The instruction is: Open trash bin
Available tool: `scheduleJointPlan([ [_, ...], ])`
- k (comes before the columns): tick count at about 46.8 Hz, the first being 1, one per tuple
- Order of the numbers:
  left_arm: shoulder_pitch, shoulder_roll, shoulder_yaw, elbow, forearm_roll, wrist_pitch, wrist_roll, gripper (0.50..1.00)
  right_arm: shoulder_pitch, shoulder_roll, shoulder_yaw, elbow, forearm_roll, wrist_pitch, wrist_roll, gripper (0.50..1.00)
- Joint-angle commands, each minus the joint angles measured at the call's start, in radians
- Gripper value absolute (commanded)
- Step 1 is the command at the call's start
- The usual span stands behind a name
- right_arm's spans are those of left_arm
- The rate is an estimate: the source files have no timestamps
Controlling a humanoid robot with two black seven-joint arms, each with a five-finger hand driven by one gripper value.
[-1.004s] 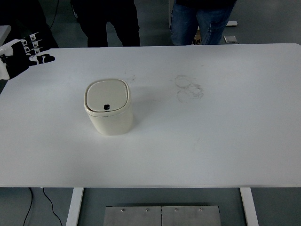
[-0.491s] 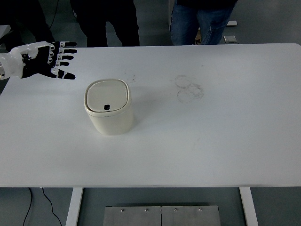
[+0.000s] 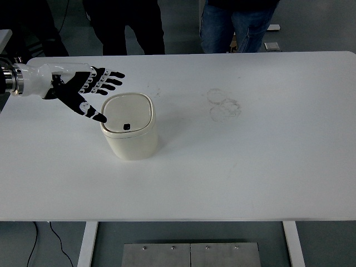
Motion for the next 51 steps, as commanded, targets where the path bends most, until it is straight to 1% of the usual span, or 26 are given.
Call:
scheduleJointPlan([
  [1,-0.008,-0.015,0.017,-0.004,0.000,-0.006,0.013,1.000,0.002,0.000,0.000,0.000,0.000,0.000,0.000,0.989],
  [7,-0.008,-0.029,0.020,-0.033,0.012,-0.023,0.041,1.000,0.002,0.000,0.000,0.000,0.000,0.000,0.000,0.989],
  [12,-0.008,-0.037,0.020,-0.043,0.043,-0.026,0.064,1.000,0.000,0.000,0.000,0.000,0.000,0.000,-0.001,0.989],
  [18,-0.009,-0.050,0.020,-0.047,0.066,-0.032,0.073,1.000,0.000,0.000,0.000,0.000,0.000,0.000,0.000,0.989],
  [21,-0.019,-0.050,0.020,-0.050,0.066,-0.055,0.085,1.000,0.000,0.000,0.000,0.000,0.000,-0.001,0.000,0.991],
  [24,-0.037,-0.052,0.020,-0.051,0.066,-0.080,0.114,1.000,0.000,0.000,0.000,0.000,0.000,0.000,0.000,0.989],
  [26,-0.043,-0.052,0.020,-0.051,0.066,-0.091,0.124,1.000,0.002,0.000,0.000,0.000,0.000,0.000,0.000,0.989],
  [42,-0.054,-0.067,0.020,-0.051,0.066,-0.100,0.130,1.000,0.000,0.000,0.000,0.000,0.000,0.000,0.000,0.991],
  [47,-0.052,-0.067,0.021,-0.051,0.066,-0.101,0.156,1.000,0.000,0.000,0.000,0.000,0.000,0.000,0.000,0.989],
  [51,-0.051,-0.067,0.023,-0.051,0.066,-0.103,0.162,1.000,0.000,0.000,0.000,0.000,0.000,0.000,0.000,0.989],
])
